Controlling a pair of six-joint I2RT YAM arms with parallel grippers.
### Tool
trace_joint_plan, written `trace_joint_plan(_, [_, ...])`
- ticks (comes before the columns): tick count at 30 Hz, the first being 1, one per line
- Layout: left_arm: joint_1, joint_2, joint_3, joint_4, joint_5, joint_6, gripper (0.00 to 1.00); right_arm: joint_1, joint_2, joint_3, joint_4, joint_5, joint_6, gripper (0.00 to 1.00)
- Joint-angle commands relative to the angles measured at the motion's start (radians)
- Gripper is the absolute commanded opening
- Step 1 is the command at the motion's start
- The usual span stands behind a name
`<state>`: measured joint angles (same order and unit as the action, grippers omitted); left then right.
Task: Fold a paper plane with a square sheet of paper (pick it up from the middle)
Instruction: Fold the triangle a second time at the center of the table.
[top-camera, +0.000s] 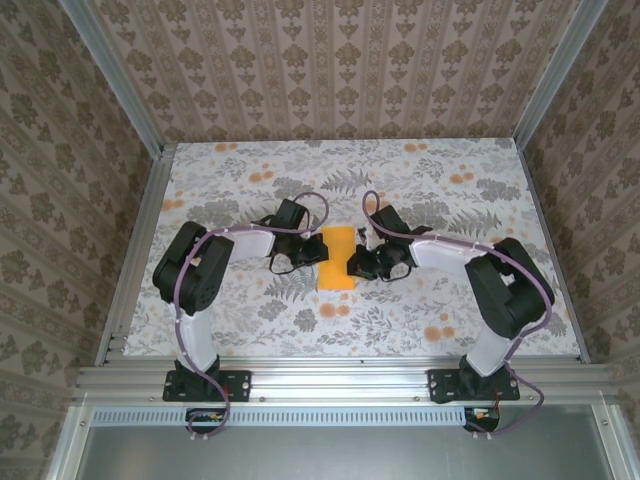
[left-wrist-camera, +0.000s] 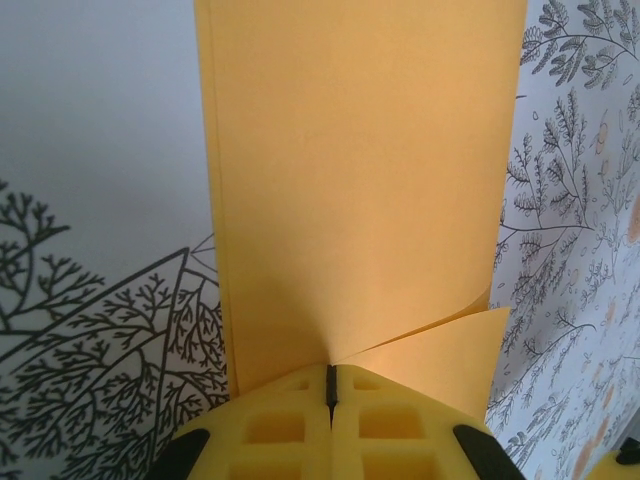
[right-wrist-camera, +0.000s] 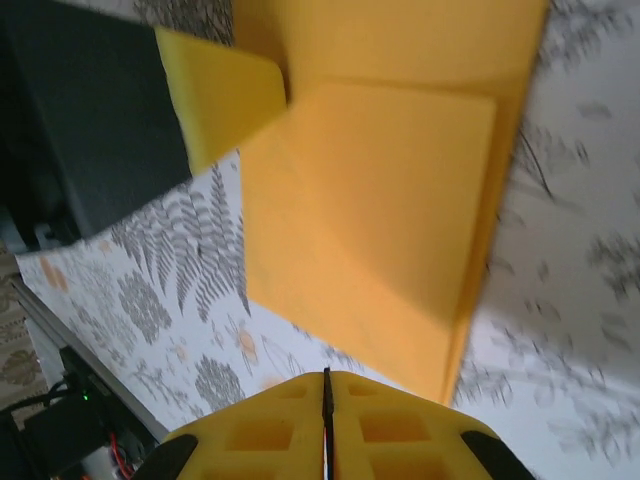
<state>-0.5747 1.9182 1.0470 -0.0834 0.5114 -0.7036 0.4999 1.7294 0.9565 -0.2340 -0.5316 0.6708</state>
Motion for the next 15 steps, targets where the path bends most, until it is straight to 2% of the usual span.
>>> trace_joint_plan(1, [-0.002, 0.055, -0.004, -0.080, -0.082, 0.001, 0.02, 0.008, 0.089, 0.034, -0.002, -0.009, 0.015, 0.10])
trace_joint_plan(10, [-0.009, -0.007, 0.014, -0.080, -0.050, 0.034, 0.03, 0.006, 0.137, -0.027, -0.010, 0.019, 0.015, 0.09])
trace_joint_plan(15, [-0.017, -0.083, -0.027, 0.016, 0.036, -0.008, 0.08, 0.006, 0.149, -0.032, -0.005, 0.025, 0.029, 0.08])
